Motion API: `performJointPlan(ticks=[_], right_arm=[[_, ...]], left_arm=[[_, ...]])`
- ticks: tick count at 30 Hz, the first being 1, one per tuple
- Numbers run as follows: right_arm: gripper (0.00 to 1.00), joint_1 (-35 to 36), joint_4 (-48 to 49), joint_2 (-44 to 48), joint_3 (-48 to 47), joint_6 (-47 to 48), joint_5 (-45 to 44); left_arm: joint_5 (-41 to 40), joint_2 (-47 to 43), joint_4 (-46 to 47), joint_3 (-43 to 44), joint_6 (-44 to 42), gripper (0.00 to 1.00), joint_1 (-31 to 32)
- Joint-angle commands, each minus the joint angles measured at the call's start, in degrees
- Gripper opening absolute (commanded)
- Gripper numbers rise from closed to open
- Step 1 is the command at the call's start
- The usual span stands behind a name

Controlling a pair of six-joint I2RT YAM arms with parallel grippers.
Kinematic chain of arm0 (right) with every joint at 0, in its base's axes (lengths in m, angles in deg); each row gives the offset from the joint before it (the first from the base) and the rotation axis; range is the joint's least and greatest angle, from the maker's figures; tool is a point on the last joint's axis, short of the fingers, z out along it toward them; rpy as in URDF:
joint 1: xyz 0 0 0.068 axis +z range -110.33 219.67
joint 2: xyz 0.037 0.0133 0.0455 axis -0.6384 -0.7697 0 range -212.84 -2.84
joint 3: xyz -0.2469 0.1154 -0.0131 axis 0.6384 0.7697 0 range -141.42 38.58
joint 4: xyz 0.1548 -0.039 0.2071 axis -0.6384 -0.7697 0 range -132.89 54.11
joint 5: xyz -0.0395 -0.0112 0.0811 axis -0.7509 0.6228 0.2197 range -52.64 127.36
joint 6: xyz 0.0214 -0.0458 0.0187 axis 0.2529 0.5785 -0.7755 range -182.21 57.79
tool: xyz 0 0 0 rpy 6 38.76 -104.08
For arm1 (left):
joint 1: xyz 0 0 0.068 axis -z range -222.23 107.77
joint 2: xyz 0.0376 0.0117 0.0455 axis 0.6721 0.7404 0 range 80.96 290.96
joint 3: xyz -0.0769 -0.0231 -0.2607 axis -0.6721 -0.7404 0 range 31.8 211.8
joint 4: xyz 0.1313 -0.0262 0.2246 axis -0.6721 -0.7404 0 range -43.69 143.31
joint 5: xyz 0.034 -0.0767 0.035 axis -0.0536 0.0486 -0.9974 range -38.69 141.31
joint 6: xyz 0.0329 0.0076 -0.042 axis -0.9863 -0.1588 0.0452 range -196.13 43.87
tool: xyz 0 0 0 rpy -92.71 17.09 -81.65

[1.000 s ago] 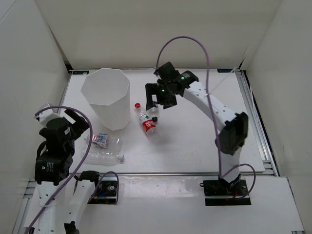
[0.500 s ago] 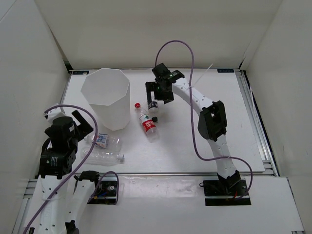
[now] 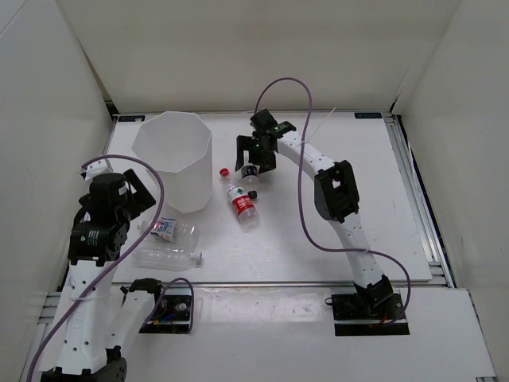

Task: Put the plastic bottles in the bin

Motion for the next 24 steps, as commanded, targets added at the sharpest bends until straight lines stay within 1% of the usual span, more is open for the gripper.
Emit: performJointPlan(ticks=[1,3,4,5,6,7,8,9,10,12,13,14,16,17,19,20,22,23,24], right_arm=[[0.98,0.3,1.2,-0.7,1.9,-2.1,3.7],[0.90,-0.3,1.2,1.1,4.3,-2.7,3.7],[0.81,-0.3,1.2,2.2,6.3,-2.7,3.7],[0.80,-0.3,1.2,2.7,7.1,-2.7,3.7],[0.75,-0.9,1.2,3.4,7.7,-2.7,3.1],[0.69,-1.4,1.2,4.0,8.3,-2.7,3.1],[0.60,-2.1,1.2,5.4,8.8,-2.7,3.1],[0.55,-2.1,1.2,6.1,9.4,-2.7,3.1],[0.46,-2.7,1.2,7.8,10.1,-2.7,2.4],[0.41,-3.4,0.0,9.9,11.3,-2.1,1.6],[0.37,-3.4,-0.5,12.4,11.3,-2.1,1.0],[0.35,-3.4,-0.5,13.9,11.9,-2.1,0.4],[0.29,-3.4,-1.2,18.9,11.9,-3.2,2.9],[0.24,-3.4,-1.2,20.7,11.9,-4.2,3.7],[0.22,-2.8,-0.4,26.4,11.4,-6.8,3.7],[0.20,-1.5,0.5,28.1,10.5,-9.4,4.7],[0.14,0.7,8.5,32.8,10.5,-10.4,7.6],[0.14,1.4,11.4,33.8,10.5,-11.5,9.3],[0.14,2.2,13.4,34.4,8.3,-11.5,8.8]], left_arm=[[1.2,0.7,0.8,2.7,-1.0,0.99,0.2],[-0.1,0.7,0.8,3.2,0.2,0.99,0.2],[-1.1,0.7,0.8,3.2,1.4,0.99,0.2],[-1.9,0.7,0.1,4.0,2.2,0.99,0.2],[-1.9,1.2,0.1,4.9,2.9,0.99,0.2],[-1.9,1.2,0.1,4.9,3.5,0.99,0.2],[-1.9,1.2,-0.4,5.6,3.5,0.99,0.2],[-1.9,1.2,-0.4,5.6,4.1,0.99,0.2],[-1.9,1.2,-0.4,5.6,4.1,0.99,0.2],[-1.9,0.5,-0.9,6.1,4.8,0.99,0.2],[-1.9,0.5,-0.9,6.1,5.3,0.99,0.2],[-1.9,0.5,-0.9,6.1,6.3,0.99,0.2],[-1.9,-0.1,-2.2,6.1,7.3,0.99,0.2],[-1.9,-0.1,-2.2,6.1,8.2,0.99,0.2],[-1.9,-1.2,-3.5,6.1,9.4,0.99,0.2],[-1.9,-1.2,-3.5,6.1,9.9,0.99,0.2],[-1.9,-1.7,-4.1,6.1,9.9,0.99,0.2],[-1.9,-2.3,-4.1,6.1,9.9,0.99,0.2],[-1.9,-2.3,-4.8,6.6,9.9,0.99,0.2]])
